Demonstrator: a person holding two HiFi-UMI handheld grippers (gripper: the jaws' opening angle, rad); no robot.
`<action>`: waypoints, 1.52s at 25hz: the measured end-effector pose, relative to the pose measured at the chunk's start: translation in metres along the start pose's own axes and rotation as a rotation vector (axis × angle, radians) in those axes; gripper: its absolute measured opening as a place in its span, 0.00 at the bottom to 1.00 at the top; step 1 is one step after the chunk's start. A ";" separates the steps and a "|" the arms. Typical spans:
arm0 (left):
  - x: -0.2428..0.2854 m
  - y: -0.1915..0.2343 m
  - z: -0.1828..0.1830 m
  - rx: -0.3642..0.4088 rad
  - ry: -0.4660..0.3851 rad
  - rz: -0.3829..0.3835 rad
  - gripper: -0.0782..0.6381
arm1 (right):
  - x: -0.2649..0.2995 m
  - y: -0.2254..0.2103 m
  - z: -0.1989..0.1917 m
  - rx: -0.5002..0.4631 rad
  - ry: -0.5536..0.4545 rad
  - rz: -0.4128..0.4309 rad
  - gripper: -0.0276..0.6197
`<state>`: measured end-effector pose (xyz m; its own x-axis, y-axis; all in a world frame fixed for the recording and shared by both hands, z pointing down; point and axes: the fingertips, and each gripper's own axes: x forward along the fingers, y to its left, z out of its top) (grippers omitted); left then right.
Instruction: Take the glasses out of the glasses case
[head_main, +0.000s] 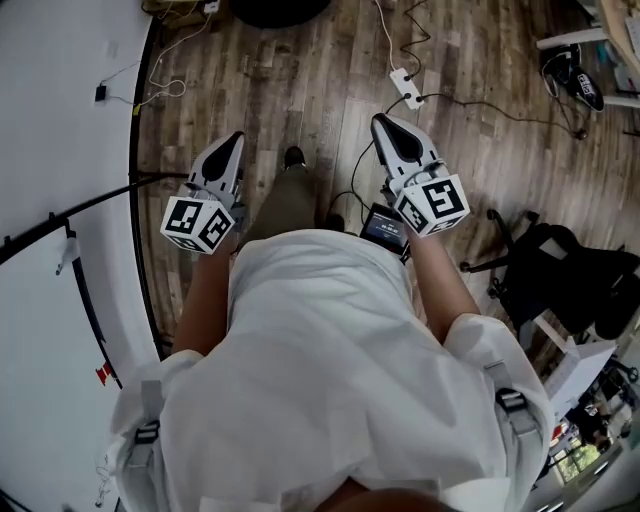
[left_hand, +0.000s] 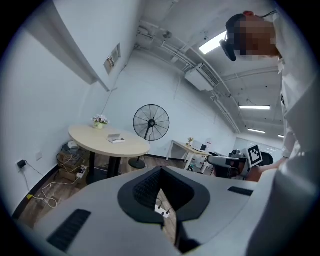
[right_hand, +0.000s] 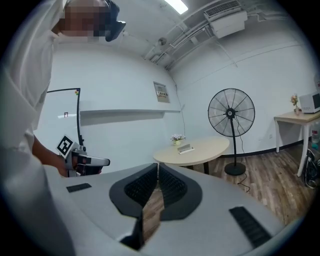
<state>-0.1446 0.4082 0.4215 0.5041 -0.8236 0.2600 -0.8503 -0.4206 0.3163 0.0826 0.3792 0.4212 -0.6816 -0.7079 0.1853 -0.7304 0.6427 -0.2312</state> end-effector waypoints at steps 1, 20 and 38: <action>0.010 0.016 0.008 -0.006 0.000 -0.003 0.12 | 0.018 -0.006 0.007 -0.001 0.006 -0.009 0.08; 0.164 0.152 0.094 -0.089 -0.044 -0.140 0.12 | 0.196 -0.089 0.102 -0.106 0.040 -0.082 0.08; 0.373 0.153 0.183 0.003 0.033 0.002 0.12 | 0.304 -0.303 0.165 0.022 -0.008 0.137 0.08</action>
<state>-0.1142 -0.0325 0.4000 0.5071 -0.8115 0.2904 -0.8518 -0.4203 0.3129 0.1041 -0.0792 0.3901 -0.7745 -0.6162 0.1428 -0.6291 0.7270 -0.2750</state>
